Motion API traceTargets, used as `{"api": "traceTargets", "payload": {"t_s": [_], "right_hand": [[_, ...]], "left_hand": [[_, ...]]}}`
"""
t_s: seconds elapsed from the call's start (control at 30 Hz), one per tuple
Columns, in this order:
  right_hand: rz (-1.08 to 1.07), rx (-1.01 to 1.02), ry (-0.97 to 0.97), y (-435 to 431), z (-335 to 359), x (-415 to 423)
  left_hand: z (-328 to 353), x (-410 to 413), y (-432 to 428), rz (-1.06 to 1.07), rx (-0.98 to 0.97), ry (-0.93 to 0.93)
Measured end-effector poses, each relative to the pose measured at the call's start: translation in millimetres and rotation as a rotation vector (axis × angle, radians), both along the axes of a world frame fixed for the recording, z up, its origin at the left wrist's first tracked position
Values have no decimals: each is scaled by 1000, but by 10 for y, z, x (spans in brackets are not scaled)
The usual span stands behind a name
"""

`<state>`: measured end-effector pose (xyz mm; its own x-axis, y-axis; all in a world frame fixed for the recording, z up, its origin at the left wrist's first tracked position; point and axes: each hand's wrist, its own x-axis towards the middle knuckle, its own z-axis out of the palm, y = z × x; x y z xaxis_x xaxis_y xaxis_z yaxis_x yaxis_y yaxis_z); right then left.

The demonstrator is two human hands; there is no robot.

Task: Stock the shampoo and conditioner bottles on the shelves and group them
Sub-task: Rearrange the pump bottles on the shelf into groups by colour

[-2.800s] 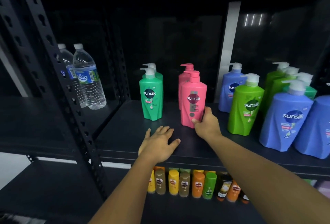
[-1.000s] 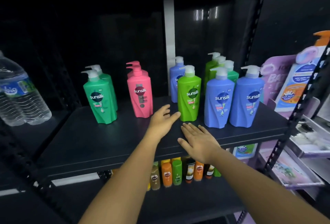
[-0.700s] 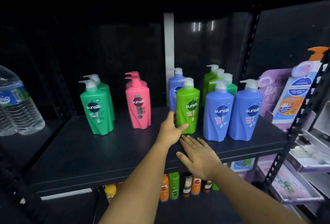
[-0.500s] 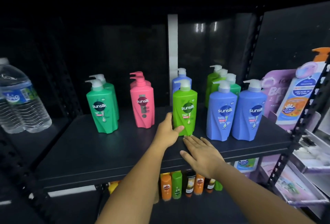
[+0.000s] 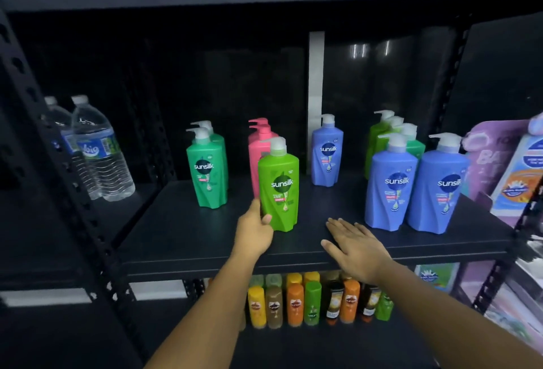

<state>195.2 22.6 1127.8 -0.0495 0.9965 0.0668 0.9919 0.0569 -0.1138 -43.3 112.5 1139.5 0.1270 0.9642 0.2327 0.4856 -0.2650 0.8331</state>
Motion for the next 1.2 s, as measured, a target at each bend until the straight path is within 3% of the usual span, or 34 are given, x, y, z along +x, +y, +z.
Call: {"api": "traceTargets", "payload": {"t_s": [0.07, 0.17, 0.27, 0.4, 0.53, 0.67, 0.77, 0.97, 1.07, 1.2], "right_hand": [[2, -3, 4, -6, 7, -9], [3, 11, 25, -11, 3, -13], [20, 82, 113, -32, 4, 23], [19, 179, 243, -161, 30, 150], [-145, 360, 177, -402, 9, 322], [-382, 542, 482, -519, 73, 565], [-479, 409, 648, -421, 129, 749], [-521, 355, 646, -182, 148, 848], [-470, 395, 649, -39, 179, 826], [-413, 304, 614, 183, 208, 813]], "left_hand": [[-14, 19, -165, 193, 100, 64], [-59, 93, -497, 312, 269, -21], [-128, 188, -645, 97, 366, 104], [-60, 357, -587, -263, 349, 373], [-27, 581, -476, -383, 346, 507], [-12, 841, -293, -445, 274, 602], [9, 1023, -143, -452, 212, 666], [-64, 1082, -64, -347, 127, 681], [-64, 1064, -49, -327, 71, 642], [-62, 1072, -56, -297, 45, 645]]}}
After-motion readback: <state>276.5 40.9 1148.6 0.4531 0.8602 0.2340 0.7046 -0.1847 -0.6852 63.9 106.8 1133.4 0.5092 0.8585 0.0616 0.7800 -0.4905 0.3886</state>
